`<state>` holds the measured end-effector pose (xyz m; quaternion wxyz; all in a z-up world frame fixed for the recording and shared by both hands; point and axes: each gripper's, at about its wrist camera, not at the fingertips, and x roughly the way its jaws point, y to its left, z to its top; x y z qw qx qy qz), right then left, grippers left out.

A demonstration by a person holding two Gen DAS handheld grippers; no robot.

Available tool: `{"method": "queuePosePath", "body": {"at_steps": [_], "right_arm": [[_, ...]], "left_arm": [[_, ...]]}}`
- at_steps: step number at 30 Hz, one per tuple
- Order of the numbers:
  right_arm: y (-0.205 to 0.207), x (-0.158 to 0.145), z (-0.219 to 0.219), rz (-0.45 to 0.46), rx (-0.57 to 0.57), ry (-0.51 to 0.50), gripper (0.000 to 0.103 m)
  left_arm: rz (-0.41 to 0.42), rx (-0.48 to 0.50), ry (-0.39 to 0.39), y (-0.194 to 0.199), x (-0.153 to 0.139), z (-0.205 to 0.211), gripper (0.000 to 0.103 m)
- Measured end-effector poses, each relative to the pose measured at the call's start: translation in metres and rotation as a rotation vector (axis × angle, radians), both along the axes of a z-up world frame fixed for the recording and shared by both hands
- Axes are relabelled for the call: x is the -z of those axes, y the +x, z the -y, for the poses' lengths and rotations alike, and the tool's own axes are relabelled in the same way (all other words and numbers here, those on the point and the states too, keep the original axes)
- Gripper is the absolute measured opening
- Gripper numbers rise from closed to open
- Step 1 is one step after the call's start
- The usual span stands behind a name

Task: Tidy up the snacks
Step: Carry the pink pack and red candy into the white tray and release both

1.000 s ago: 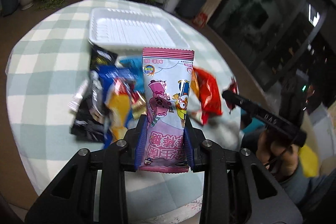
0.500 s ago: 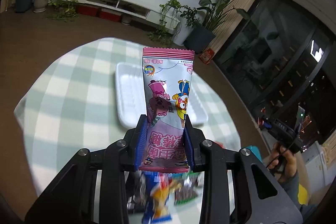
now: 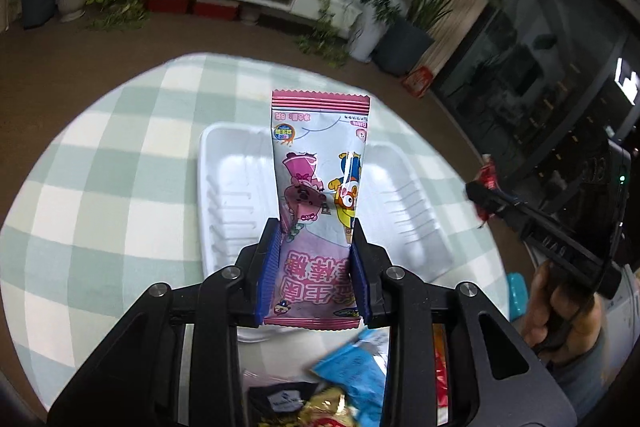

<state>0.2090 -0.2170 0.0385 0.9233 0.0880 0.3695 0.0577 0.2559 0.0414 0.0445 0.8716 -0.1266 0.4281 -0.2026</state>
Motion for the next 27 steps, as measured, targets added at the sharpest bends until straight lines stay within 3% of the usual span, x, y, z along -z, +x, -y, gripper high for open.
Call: {"method": "queuePosePath", "body": {"at_steps": [4,10,16,27], "right_arm": [[0.026,0.034,-0.016,-0.092,-0.049,-0.027,0.032],[0.047,0.056,-0.029,-0.178,-0.102,-0.076,0.032],[0.055,0.083,-0.026,-0.28,-0.077,-0.097,0.032],[0.054,0.093,-0.015,-0.304,-0.028,-0.105,0.033]], "left_arm": [[-0.025,-0.005,0.033,0.014,0.017,0.002,0.03],[-0.071,0.027,0.101,0.035,0.048,0.015,0.03],[-0.107,0.049,0.15,0.044,0.068,0.027,0.032],[-0.156,0.027,0.165,0.047,0.086,0.028,0.036]]}}
